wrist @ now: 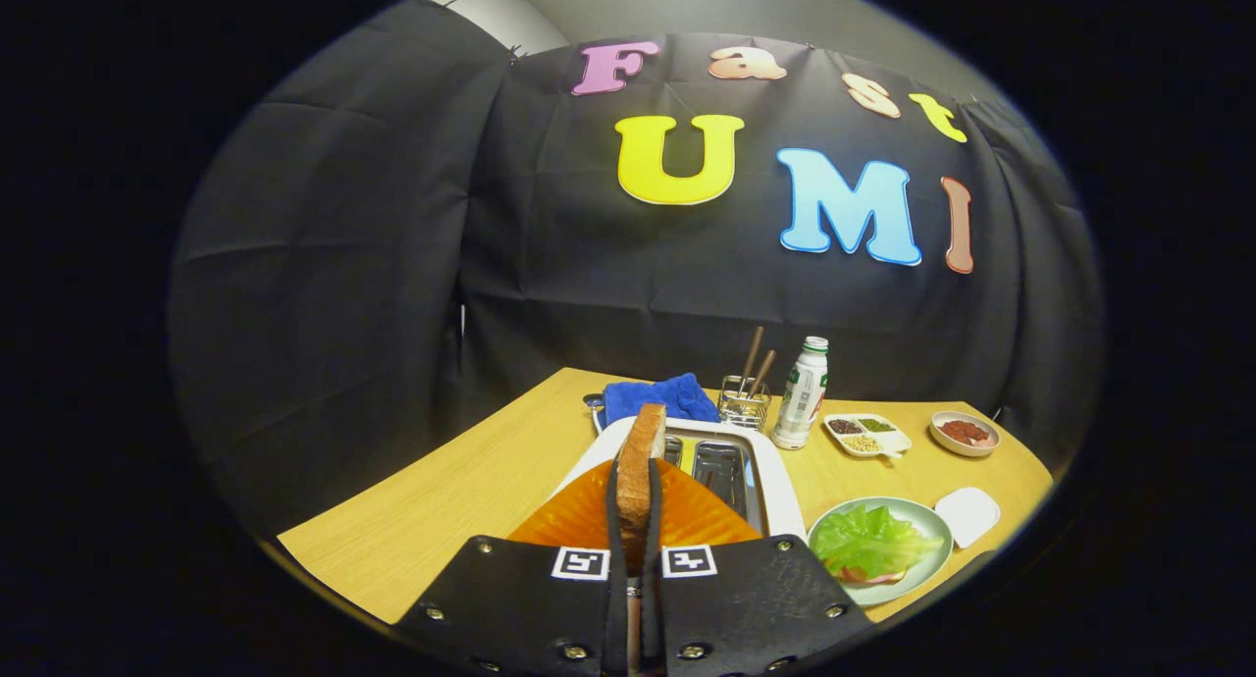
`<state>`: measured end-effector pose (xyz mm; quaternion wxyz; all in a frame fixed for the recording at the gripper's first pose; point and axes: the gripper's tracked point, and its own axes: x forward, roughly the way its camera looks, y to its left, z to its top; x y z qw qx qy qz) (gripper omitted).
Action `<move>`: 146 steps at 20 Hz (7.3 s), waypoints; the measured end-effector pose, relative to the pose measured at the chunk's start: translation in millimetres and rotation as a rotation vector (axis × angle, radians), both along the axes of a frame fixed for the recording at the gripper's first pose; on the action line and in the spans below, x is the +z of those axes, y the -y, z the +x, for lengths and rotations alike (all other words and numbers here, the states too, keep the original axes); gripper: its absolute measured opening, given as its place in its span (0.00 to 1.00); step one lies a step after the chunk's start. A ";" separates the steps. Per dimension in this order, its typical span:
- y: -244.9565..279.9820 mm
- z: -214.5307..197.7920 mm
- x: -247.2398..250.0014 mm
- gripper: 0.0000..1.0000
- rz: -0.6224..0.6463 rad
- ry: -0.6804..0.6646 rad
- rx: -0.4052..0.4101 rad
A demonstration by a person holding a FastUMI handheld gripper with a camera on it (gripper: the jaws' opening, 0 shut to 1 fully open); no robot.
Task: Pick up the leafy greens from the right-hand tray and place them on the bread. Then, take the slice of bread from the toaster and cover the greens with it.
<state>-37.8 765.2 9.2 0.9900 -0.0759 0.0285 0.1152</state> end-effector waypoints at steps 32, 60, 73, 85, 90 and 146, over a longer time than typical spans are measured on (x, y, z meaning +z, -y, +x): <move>121.8 -22.9 101.6 0.05 0.087 0.146 -0.058; 265.1 -6.3 -4.5 0.05 0.157 -0.047 0.105; 251.2 8.7 -20.6 0.05 0.301 -0.091 0.253; 263.3 41.5 -50.8 0.05 0.365 -0.191 0.263; 266.8 44.2 -54.6 0.13 0.277 -0.147 0.246; 571.0 34.9 -2.3 0.45 0.159 0.103 -0.057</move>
